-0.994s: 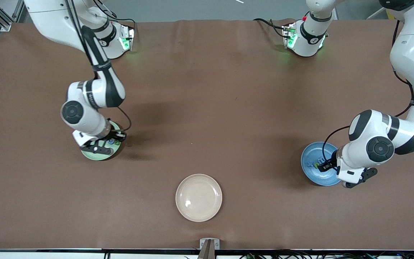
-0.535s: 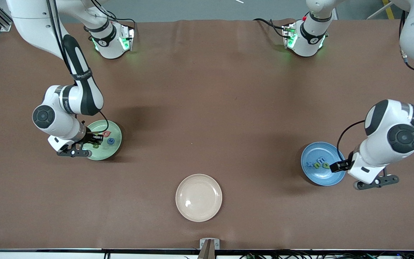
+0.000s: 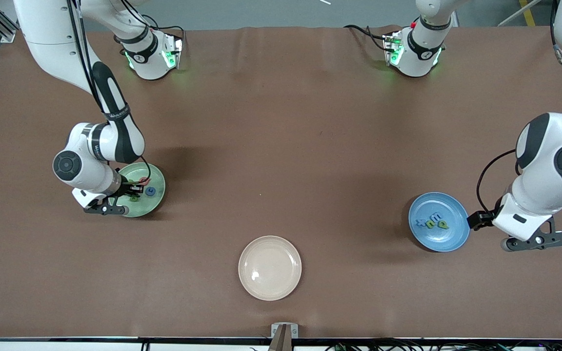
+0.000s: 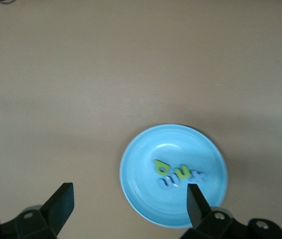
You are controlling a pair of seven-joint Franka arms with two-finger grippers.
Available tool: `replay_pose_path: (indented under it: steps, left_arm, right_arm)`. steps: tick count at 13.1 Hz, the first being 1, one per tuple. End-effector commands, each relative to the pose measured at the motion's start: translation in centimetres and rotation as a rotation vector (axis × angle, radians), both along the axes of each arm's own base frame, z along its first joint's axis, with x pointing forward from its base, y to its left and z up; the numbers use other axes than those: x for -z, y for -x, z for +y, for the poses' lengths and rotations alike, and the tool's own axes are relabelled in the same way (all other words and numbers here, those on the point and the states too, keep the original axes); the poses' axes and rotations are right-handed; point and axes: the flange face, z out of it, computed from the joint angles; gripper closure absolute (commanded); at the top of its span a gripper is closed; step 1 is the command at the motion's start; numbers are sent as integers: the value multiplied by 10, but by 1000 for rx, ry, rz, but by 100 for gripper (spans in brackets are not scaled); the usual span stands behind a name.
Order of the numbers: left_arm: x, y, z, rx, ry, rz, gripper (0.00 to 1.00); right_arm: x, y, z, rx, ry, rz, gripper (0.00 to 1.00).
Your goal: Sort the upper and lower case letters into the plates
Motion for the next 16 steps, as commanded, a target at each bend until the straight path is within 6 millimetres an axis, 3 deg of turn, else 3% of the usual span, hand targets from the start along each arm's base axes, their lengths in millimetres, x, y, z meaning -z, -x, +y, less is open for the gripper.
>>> replay_pose_path:
  steps: [1,2,4,7,11,14,16]
  left_arm:
    - [-49,26,-22,-29,11,34,0]
    - [-68,36,-30,-44,-2,41,0]
    - [-98,55,-37,-53,26,62,0]
    - [-139,100,-45,-55,72,52,0]
    - [-180,144,-31,9,89,68,0]
    - [-192,166,-19,4,138,73,0]
    - [-196,171,-18,40,137,77,0]
  right_arm:
    - [-2,-2,1,2,-18,-2,9]
    - [-8,-7,2,-6,-20,-10,0]
    - [-32,-20,5,-8,-40,41,0]
    - [-96,-44,-9,5,-63,123,0]
    - [-209,-67,-35,-7,-41,158,0]
    - [-284,-73,-54,28,-37,151,0]
    - [-317,-74,-69,51,-30,122,0]
